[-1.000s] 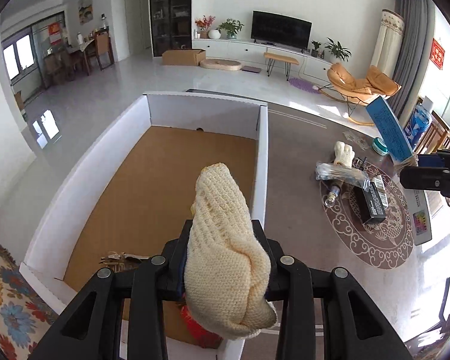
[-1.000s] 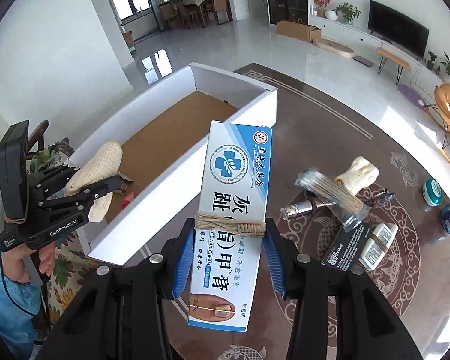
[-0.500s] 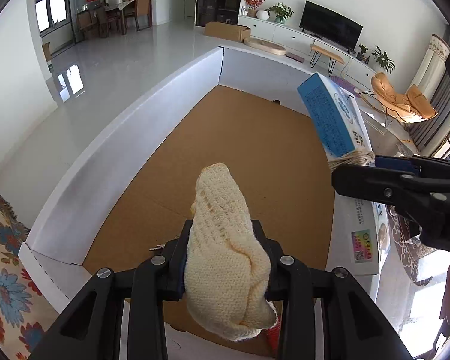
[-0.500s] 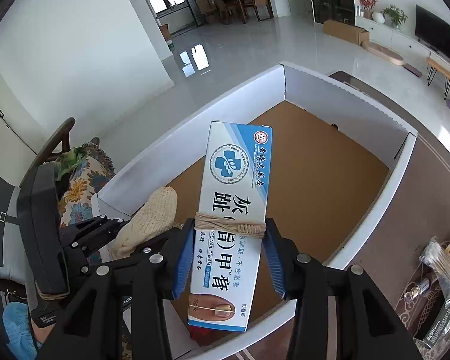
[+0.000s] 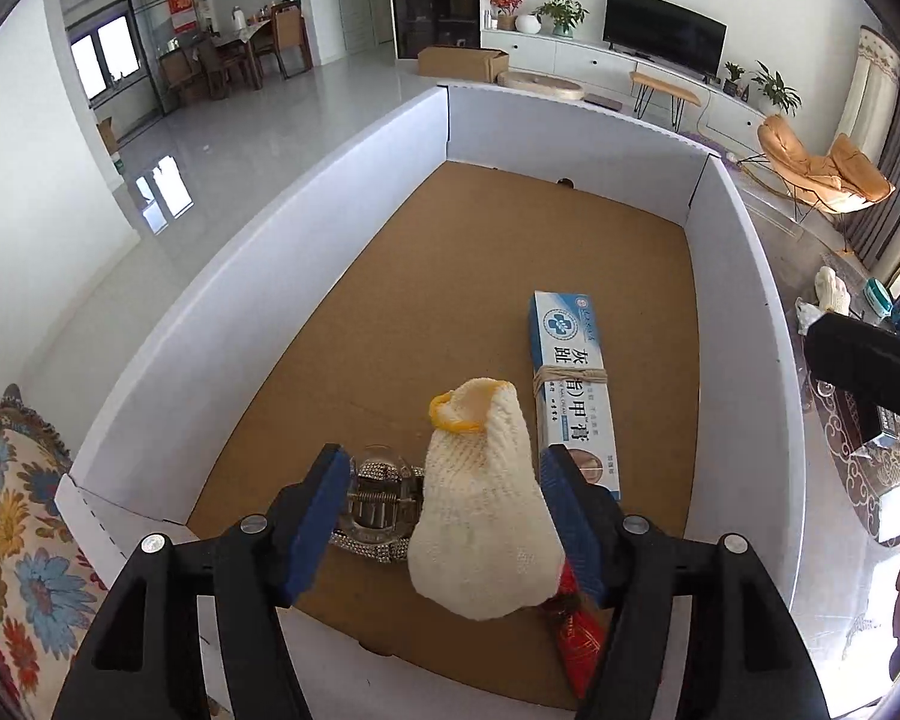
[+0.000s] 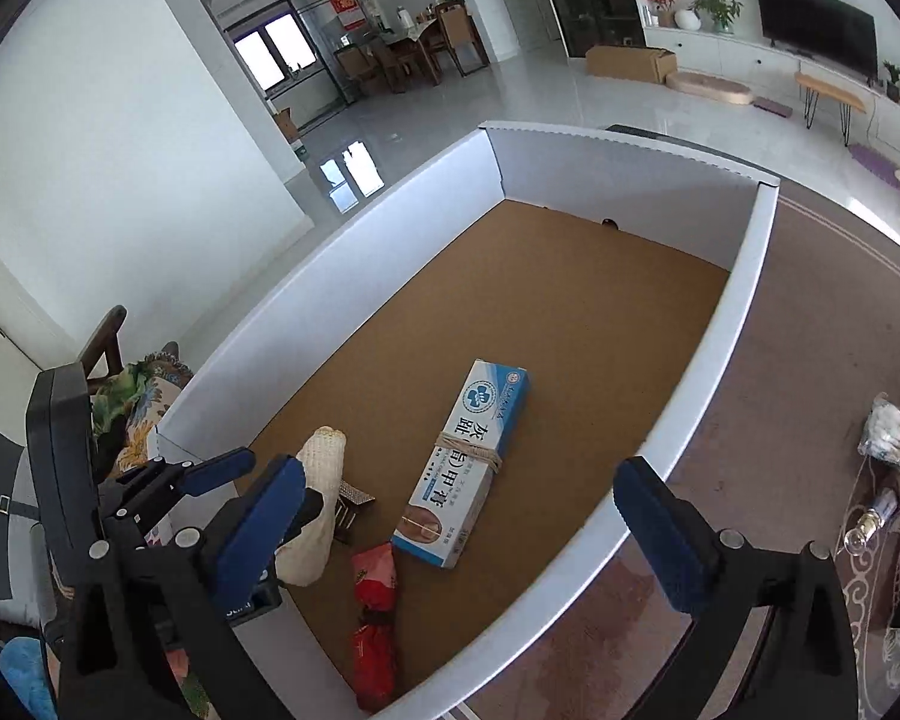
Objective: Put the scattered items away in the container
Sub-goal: 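Open both grippers to drop the cloth and cream box into the box, then return both tools to the table above the remaining items, then grasp the black ODOR REMOVING BAR box with the right gripper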
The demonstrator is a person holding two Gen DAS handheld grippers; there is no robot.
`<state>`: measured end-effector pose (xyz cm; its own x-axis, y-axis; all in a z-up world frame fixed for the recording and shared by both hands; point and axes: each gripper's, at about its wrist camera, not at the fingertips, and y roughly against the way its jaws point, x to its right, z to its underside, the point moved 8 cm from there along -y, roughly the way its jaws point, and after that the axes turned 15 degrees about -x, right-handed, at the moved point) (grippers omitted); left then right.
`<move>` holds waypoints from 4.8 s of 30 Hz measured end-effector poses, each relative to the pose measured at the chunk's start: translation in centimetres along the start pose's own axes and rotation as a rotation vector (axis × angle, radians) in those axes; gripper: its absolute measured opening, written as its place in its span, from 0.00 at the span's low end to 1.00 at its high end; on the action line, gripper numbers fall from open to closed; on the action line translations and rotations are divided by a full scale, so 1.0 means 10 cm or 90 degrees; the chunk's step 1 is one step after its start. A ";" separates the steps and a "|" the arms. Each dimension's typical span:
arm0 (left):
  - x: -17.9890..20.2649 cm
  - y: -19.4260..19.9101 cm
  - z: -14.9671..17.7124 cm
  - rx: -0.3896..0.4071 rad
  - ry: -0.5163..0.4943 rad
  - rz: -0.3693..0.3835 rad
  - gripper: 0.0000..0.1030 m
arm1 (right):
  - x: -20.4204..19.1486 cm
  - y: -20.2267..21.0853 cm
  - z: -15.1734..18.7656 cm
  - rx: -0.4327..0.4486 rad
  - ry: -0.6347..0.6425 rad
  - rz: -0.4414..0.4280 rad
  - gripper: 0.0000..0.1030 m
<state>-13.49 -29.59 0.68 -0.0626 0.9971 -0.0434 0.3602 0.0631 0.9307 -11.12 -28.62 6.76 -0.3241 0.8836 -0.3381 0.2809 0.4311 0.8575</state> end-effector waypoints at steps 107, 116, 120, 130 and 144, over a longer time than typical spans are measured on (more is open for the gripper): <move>3.26 -0.72 0.63 -0.001 -0.229 0.118 1.00 | 3.34 1.23 2.89 0.029 -0.294 0.353 1.00; 2.96 -0.76 0.54 -0.003 -0.130 0.091 1.00 | 2.97 0.60 1.91 0.007 -0.178 0.306 1.00; 2.95 -0.76 0.56 -0.003 -0.129 0.082 1.00 | 3.09 0.48 1.55 0.007 -0.181 0.308 1.00; 2.95 -0.76 0.55 -0.003 -0.129 0.082 1.00 | 3.12 0.33 1.18 0.007 -0.185 0.311 1.00; 2.95 -0.76 0.56 -0.003 -0.129 0.081 1.00 | 3.23 0.50 1.18 0.045 -0.207 0.318 0.58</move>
<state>-12.92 -0.46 -9.72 0.1717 0.9851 0.0034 0.3494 -0.0641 0.9348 -9.57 4.24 -4.47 0.1532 0.9881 -0.0120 0.3913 -0.0495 0.9189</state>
